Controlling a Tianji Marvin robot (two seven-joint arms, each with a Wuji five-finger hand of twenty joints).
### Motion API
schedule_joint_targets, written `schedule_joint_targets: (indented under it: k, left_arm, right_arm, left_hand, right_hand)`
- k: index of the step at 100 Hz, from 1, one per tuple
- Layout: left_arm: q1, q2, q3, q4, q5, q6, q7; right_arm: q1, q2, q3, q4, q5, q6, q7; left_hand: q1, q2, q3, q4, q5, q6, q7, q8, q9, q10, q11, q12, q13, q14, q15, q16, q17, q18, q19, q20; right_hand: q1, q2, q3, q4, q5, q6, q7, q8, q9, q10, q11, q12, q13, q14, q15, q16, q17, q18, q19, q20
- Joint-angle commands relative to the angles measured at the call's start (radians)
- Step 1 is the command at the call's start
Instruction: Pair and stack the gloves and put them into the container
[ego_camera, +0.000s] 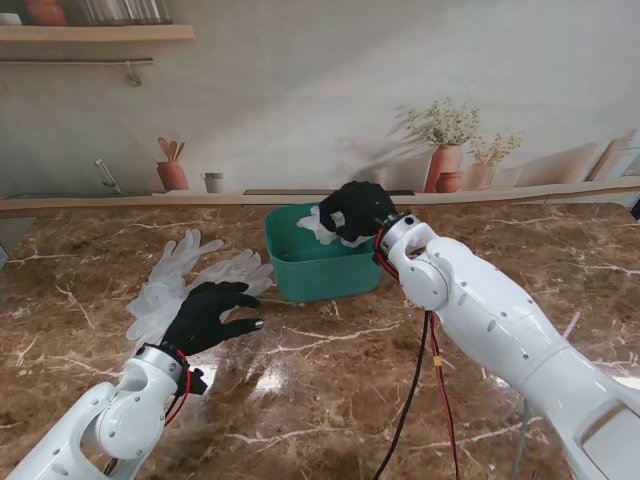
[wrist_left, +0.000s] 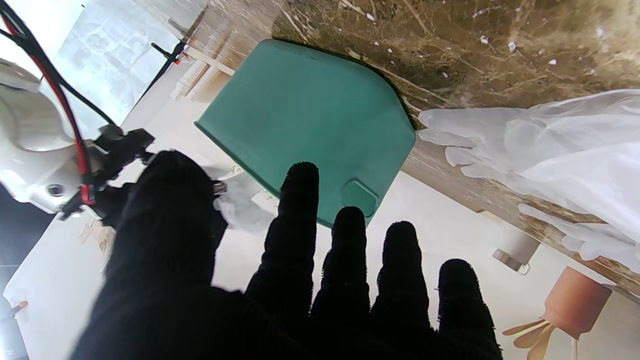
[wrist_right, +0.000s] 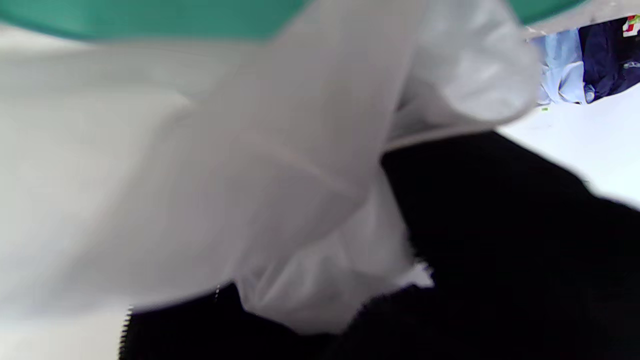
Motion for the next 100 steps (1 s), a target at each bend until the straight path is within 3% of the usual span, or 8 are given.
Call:
schedule_joint_targets:
  k: [1,32,43,51,54,56,59,100]
  left_arm:
    - [0.007,0.001,0.002,-0.005,0.002,0.007,0.003]
    - [0.024,0.000,-0.015,-0.012,0.010,0.016,0.012]
    - [0.026,0.000,-0.016,-0.013,0.009,0.019,0.007]
    - [0.027,0.000,-0.017,-0.015,0.009,0.020,0.007]
    - [0.027,0.000,-0.017,-0.015,0.010,0.020,0.008]
    - [0.026,0.000,-0.017,-0.015,0.009,0.020,0.008]
    - [0.026,0.000,-0.017,-0.015,0.009,0.020,0.007]
    - [0.019,0.003,-0.014,-0.014,0.010,0.017,-0.005]
  right_arm:
    - [0.039,-0.022,-0.005,0.045,0.003,-0.005,0.018]
    - [0.210,-0.107,-0.196,0.332,0.104,-0.044,-0.050]
    - [0.239,-0.125,-0.232,0.387,0.127,-0.050,-0.048]
    - [0.240,-0.119,-0.234,0.379,0.134,-0.041,-0.012]
    - [0.238,-0.115,-0.232,0.373,0.135,-0.038,0.004]
    - [0.236,-0.111,-0.230,0.364,0.135,-0.033,0.020]
    - [0.231,-0.102,-0.224,0.348,0.135,-0.023,0.049]
    - [0.159,-0.030,-0.123,0.193,0.105,0.006,0.190]
  left_hand:
    - [0.007,0.046,-0.041,0.020,0.011,-0.026,-0.001,0.011,0.004,-0.023,-0.023,-0.008,-0.008,-0.046,-0.034,-0.012,-0.011,-0.008,-0.033,0.018]
    - [0.007,0.047,-0.041,0.020,0.010,-0.026,-0.001,0.011,0.004,-0.024,-0.023,-0.008,-0.009,-0.047,-0.035,-0.013,-0.011,-0.010,-0.037,0.018]
    - [0.008,0.046,-0.041,0.020,0.010,-0.026,-0.001,0.011,0.003,-0.024,-0.024,-0.008,-0.009,-0.047,-0.035,-0.013,-0.012,-0.011,-0.040,0.017]
    - [0.008,0.046,-0.041,0.020,0.010,-0.027,-0.002,0.011,0.003,-0.022,-0.023,-0.008,-0.009,-0.046,-0.035,-0.013,-0.011,-0.010,-0.042,0.017]
    - [0.007,0.046,-0.041,0.020,0.009,-0.027,-0.002,0.011,0.003,-0.023,-0.024,-0.008,-0.010,-0.047,-0.035,-0.013,-0.012,-0.010,-0.042,0.017]
    - [0.006,0.047,-0.042,0.020,0.010,-0.027,-0.002,0.011,0.003,-0.023,-0.024,-0.008,-0.010,-0.046,-0.035,-0.013,-0.012,-0.010,-0.043,0.017]
    - [0.007,0.047,-0.041,0.020,0.009,-0.026,-0.002,0.011,0.000,-0.022,-0.025,-0.009,-0.012,-0.046,-0.036,-0.013,-0.013,-0.011,-0.044,0.017]
    - [0.004,0.047,-0.041,0.020,0.008,-0.032,-0.001,0.013,-0.004,-0.018,-0.027,-0.010,-0.015,-0.045,-0.038,-0.014,-0.014,-0.010,-0.057,0.019]
  right_hand:
    - [0.062,0.017,0.024,0.036,0.012,0.004,0.014,-0.010,0.017,-0.044,0.025,0.021,0.024,0.007,0.028,0.025,-0.001,-0.036,0.012,0.021]
    - [0.052,0.030,0.026,0.036,-0.020,0.007,0.004,-0.022,-0.011,-0.040,0.018,0.023,-0.004,0.006,0.008,0.033,-0.031,-0.034,-0.012,0.025]
    - [0.000,0.027,0.030,0.019,-0.138,0.047,-0.047,-0.237,-0.078,-0.027,-0.039,0.001,-0.062,0.013,-0.094,0.045,-0.106,-0.021,-0.091,0.042]
    - [-0.114,0.039,0.056,0.022,-0.194,0.108,-0.179,-0.363,-0.150,-0.020,-0.053,-0.057,-0.114,0.001,-0.190,0.038,-0.190,0.009,-0.152,0.058]
    - [-0.150,0.048,0.061,0.045,-0.199,0.119,-0.230,-0.356,-0.169,-0.020,-0.045,-0.090,-0.129,-0.005,-0.212,0.009,-0.207,0.015,-0.167,0.069]
    - [-0.228,0.075,0.067,0.126,-0.212,0.137,-0.343,-0.309,-0.203,-0.023,-0.045,-0.184,-0.167,0.004,-0.245,-0.032,-0.243,0.029,-0.194,0.089]
    - [-0.276,0.086,0.053,0.140,-0.237,0.146,-0.400,-0.309,-0.226,-0.021,-0.069,-0.212,-0.193,0.017,-0.273,-0.051,-0.274,0.041,-0.208,0.096]
    - [-0.596,0.181,-0.082,0.130,-0.400,0.131,-0.591,-0.405,-0.436,0.011,-0.266,-0.373,-0.373,0.080,-0.437,-0.143,-0.451,0.067,-0.318,0.127]
